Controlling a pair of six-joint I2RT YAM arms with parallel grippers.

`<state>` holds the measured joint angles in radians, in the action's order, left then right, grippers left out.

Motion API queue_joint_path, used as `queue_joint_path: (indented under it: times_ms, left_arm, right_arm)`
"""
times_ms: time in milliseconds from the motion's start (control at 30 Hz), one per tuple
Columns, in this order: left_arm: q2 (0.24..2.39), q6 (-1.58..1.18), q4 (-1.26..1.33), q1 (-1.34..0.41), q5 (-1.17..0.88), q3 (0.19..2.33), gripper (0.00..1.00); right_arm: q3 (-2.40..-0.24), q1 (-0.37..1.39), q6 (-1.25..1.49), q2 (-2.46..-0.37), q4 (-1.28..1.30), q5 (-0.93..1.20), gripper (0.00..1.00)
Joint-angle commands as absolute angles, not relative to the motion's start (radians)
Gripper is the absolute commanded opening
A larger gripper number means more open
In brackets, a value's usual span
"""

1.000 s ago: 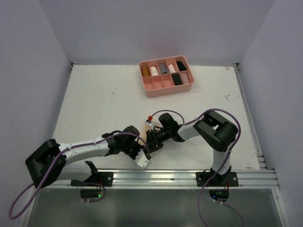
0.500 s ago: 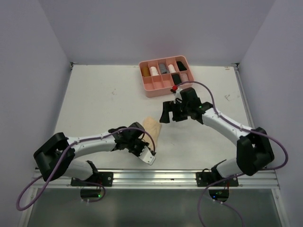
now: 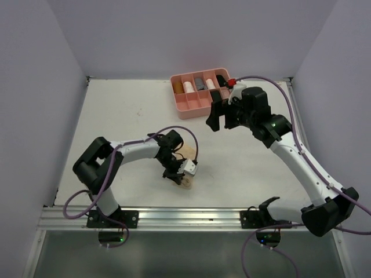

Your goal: Roll the underwear

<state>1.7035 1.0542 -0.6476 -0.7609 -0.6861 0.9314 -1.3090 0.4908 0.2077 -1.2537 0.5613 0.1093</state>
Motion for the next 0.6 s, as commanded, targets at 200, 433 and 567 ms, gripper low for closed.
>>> queue_joint_path:
  times_ms: [200, 433, 567]
  left_arm:
    - [2.112, 1.014, -0.953, -0.634, -0.634, 1.081, 0.0]
    - [2.227, 1.014, -1.029, -0.595, -0.661, 1.169, 0.0]
    - [2.244, 1.031, -1.049, -0.581, -0.669, 1.183, 0.01]
  right_arm:
    - [-1.236, 0.586, 0.064, -1.017, 0.73, 0.292, 0.89]
    - [-1.117, 0.908, 0.046, -1.051, 0.712, 0.149, 0.65]
    - [-1.042, 1.092, -0.078, -1.152, 0.615, 0.053, 0.63]
